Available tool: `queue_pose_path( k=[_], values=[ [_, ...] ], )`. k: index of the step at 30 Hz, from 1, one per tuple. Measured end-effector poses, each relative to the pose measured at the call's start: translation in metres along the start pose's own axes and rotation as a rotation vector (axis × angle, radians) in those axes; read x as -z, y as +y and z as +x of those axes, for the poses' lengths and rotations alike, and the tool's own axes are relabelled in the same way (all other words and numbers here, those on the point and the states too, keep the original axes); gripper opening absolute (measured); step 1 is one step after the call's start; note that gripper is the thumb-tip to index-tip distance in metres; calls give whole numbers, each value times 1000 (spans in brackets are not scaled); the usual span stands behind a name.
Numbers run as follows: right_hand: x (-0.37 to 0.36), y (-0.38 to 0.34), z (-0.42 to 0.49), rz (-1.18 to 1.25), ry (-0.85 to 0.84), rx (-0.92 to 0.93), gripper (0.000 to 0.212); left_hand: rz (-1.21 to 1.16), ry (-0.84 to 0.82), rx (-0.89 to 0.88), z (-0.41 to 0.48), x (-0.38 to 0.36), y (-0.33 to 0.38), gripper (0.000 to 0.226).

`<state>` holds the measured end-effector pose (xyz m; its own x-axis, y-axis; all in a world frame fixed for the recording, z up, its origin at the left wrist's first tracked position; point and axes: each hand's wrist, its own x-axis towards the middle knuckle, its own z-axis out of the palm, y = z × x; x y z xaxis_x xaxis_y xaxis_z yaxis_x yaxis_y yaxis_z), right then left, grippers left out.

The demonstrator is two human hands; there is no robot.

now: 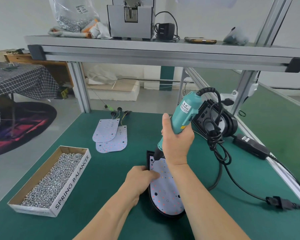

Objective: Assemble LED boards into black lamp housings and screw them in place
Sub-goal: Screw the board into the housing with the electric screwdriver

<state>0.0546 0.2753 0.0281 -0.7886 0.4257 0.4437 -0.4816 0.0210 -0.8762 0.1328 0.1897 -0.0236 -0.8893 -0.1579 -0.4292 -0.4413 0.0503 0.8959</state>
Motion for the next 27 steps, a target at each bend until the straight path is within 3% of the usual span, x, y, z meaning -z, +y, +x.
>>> queue_pose_path(
  k=[11,27],
  values=[
    [-3,3,-2,6,-39,-3,49,0,-9,7,2,-1,-1,49],
    [-3,4,-6,16,-57,-72,49,3,42,-9,-3,-4,-3,50]
  ],
)
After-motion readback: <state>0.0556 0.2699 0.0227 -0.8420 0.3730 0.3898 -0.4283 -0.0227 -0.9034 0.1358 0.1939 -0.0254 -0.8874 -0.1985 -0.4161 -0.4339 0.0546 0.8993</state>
